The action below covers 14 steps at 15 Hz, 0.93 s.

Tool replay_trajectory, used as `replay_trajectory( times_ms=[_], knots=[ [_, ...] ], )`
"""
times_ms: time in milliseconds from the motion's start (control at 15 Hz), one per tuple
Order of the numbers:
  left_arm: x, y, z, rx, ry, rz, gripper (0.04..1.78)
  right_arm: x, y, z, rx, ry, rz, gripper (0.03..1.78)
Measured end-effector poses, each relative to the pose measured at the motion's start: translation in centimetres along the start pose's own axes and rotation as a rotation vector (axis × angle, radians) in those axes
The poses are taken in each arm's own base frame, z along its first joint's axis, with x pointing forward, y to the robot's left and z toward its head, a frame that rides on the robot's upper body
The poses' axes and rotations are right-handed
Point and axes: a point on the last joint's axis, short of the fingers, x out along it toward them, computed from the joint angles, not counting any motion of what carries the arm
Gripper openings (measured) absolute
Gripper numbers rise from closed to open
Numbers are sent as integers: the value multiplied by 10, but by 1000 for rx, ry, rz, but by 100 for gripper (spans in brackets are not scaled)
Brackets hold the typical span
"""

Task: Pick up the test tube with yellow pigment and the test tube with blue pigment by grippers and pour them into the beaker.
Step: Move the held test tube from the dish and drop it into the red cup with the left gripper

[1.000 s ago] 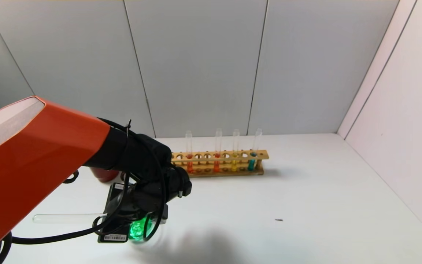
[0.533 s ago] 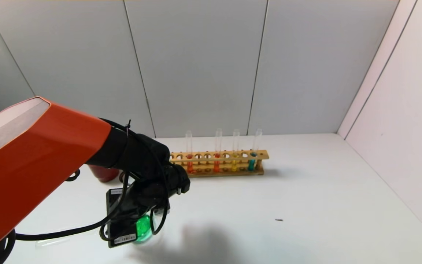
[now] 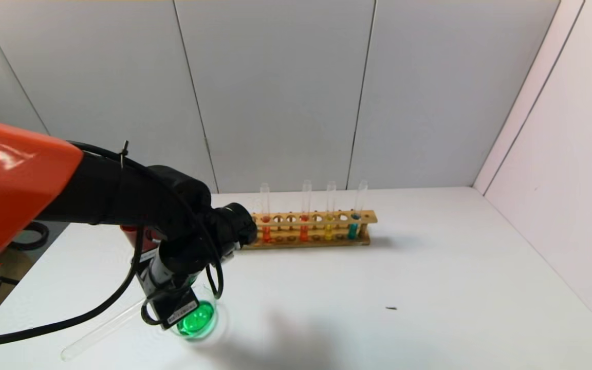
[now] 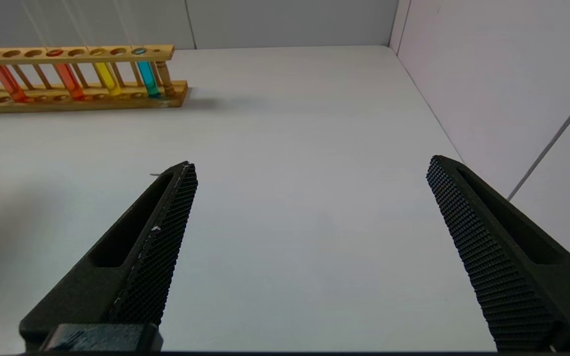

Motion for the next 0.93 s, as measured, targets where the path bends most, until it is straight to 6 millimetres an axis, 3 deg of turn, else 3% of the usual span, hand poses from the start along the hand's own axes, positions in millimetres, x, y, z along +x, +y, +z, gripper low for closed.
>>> replay_trajectory(
  times_ms=[400, 933],
  knots=[
    [-20, 20, -11, -336, -156, 0, 32, 0, 0, 0, 0, 0, 0, 170],
    [-36, 49, -27, -528, -306, 1, 32, 0, 0, 0, 0, 0, 0, 170]
  ],
)
